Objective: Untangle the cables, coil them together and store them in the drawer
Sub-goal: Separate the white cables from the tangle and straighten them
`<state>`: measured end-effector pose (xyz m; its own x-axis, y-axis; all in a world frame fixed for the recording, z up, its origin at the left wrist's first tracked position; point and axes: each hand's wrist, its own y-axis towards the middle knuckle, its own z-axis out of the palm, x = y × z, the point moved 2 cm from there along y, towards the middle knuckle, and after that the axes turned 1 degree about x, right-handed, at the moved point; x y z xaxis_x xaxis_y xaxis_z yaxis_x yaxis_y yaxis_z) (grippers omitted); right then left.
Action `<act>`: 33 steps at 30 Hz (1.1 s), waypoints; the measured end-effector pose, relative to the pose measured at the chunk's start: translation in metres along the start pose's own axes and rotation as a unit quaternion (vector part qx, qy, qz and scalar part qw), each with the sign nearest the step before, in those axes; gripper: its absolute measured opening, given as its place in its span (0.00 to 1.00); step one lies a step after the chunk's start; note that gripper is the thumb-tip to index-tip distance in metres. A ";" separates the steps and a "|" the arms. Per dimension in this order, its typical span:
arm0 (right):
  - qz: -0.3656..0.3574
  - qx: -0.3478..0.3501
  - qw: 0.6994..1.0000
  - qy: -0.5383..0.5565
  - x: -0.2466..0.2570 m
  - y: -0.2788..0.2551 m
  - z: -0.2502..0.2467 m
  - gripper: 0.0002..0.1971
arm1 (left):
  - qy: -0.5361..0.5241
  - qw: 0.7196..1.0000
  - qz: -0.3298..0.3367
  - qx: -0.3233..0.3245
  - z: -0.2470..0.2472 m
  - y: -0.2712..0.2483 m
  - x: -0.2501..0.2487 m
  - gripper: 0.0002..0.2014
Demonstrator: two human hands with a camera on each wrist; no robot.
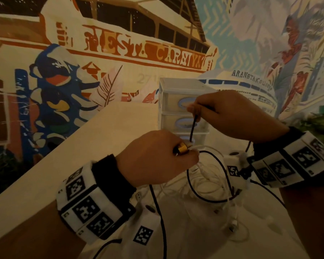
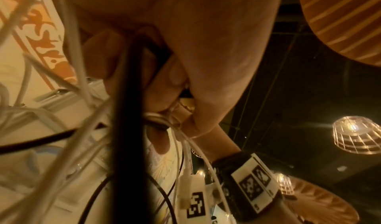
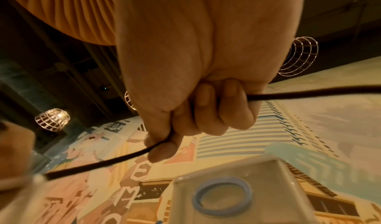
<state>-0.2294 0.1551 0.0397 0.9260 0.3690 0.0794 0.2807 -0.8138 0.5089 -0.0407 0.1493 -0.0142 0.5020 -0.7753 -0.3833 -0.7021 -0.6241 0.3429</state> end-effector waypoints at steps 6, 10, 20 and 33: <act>0.079 0.027 0.996 -0.021 -0.031 -0.003 0.002 0.20 | 0.132 0.991 0.010 -0.013 0.001 -0.003 0.006 0.24; 0.135 0.119 0.982 -0.049 -0.046 -0.007 0.001 0.21 | 0.139 0.989 0.038 -0.036 0.000 -0.002 0.007 0.20; 0.031 0.249 0.967 0.053 -0.019 -0.009 0.004 0.14 | 0.102 0.993 0.029 -0.052 -0.002 -0.001 0.008 0.10; 0.005 0.279 0.958 0.066 -0.013 -0.011 0.000 0.18 | 0.105 0.990 0.038 -0.082 -0.002 0.000 0.011 0.08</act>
<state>-0.2444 0.1593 0.0327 0.8998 0.3838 0.2076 0.3976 -0.9171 -0.0276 -0.0335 0.1405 -0.0168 0.5574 -0.8126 -0.1700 -0.6592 -0.5577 0.5045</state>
